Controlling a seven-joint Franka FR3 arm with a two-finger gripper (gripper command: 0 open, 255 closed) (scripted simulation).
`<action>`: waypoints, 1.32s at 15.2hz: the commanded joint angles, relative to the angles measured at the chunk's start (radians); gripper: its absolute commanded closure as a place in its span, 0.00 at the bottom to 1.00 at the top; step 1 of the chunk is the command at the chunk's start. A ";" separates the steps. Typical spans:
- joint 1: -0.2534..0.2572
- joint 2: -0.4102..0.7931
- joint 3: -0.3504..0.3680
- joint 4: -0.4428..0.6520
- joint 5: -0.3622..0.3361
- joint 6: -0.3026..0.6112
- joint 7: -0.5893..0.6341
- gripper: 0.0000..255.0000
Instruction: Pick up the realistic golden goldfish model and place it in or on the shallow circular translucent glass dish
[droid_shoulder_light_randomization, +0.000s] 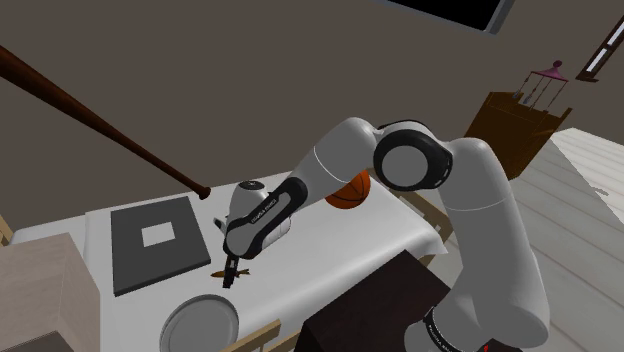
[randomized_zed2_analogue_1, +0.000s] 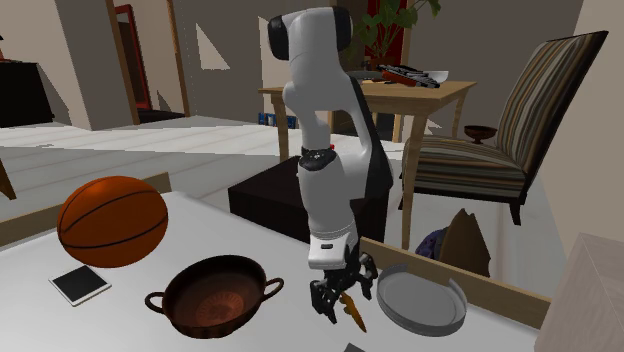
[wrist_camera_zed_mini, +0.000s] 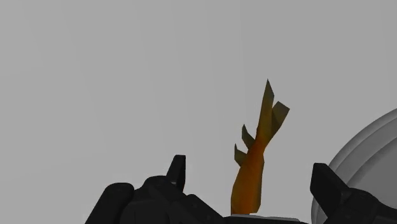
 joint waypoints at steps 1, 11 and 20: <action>0.000 0.000 0.000 0.000 0.000 0.000 0.000 0.00; 0.000 -0.001 0.000 -0.001 0.000 0.001 0.000 1.00; -0.006 -0.099 0.006 -0.036 0.004 -0.062 0.013 1.00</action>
